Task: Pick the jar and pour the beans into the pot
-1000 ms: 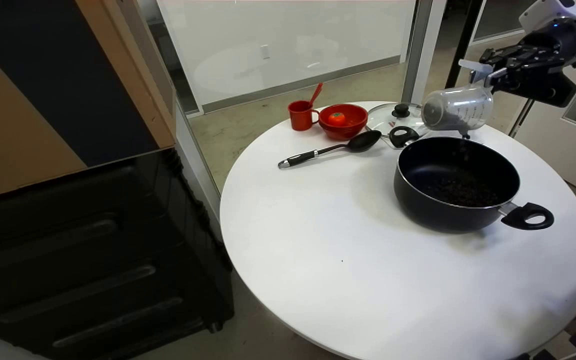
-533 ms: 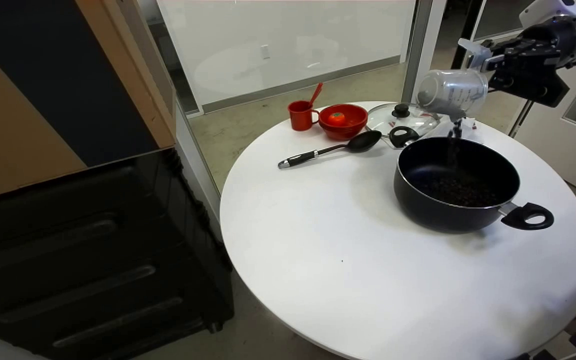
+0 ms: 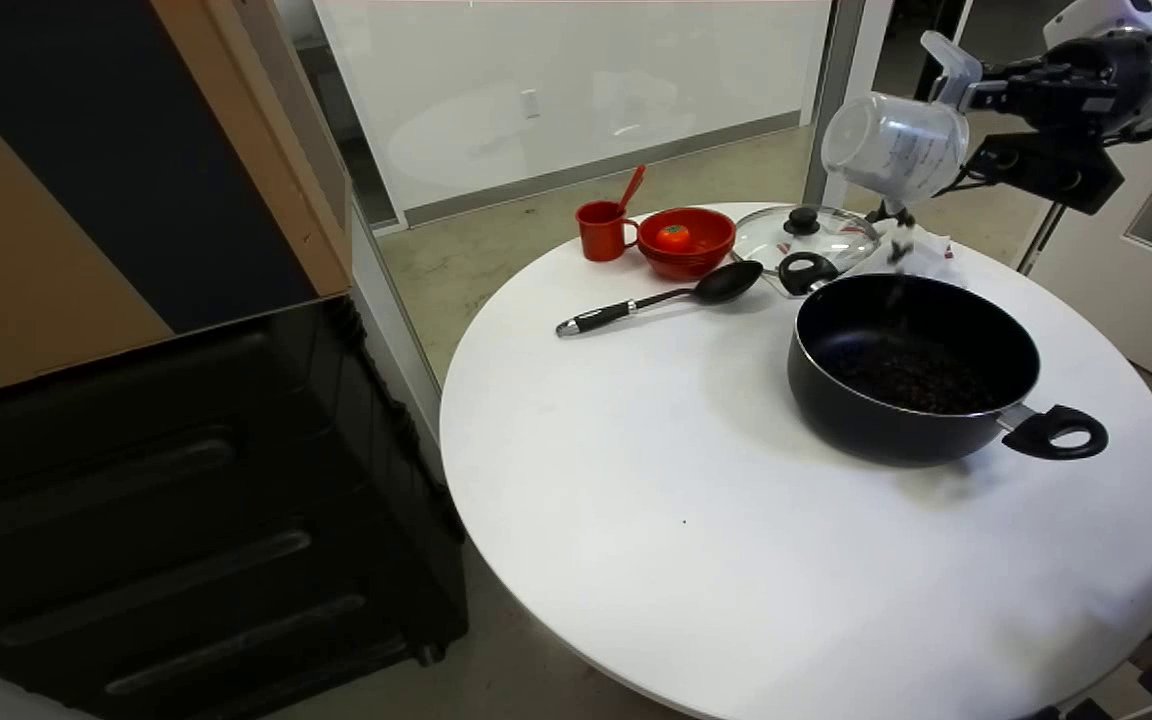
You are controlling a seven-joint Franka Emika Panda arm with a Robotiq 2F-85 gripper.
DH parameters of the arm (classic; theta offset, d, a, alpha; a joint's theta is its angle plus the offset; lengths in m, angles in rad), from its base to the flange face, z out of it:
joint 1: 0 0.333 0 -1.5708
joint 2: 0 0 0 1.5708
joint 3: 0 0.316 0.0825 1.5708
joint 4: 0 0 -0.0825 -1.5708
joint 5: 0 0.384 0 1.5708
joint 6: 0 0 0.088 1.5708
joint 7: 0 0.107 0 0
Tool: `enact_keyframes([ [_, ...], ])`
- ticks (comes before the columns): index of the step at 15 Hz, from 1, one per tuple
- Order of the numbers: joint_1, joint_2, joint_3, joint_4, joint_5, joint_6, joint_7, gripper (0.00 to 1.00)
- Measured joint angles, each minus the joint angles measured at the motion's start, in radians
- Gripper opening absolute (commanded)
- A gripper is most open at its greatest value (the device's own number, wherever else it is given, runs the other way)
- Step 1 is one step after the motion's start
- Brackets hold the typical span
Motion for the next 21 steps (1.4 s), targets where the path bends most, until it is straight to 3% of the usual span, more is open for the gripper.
enact_keyframes([
  [7, 0.000, 0.041, -0.029, -0.001, 0.113, -0.001, 0.114, 0.07],
  [11, 0.015, 0.048, -0.050, 0.001, 0.119, 0.001, 0.171, 0.07],
  [16, 0.105, 0.022, -0.093, 0.014, 0.018, 0.019, 0.216, 0.07],
  [21, 0.224, -0.063, -0.110, 0.014, -0.131, 0.120, 0.217, 0.07],
])
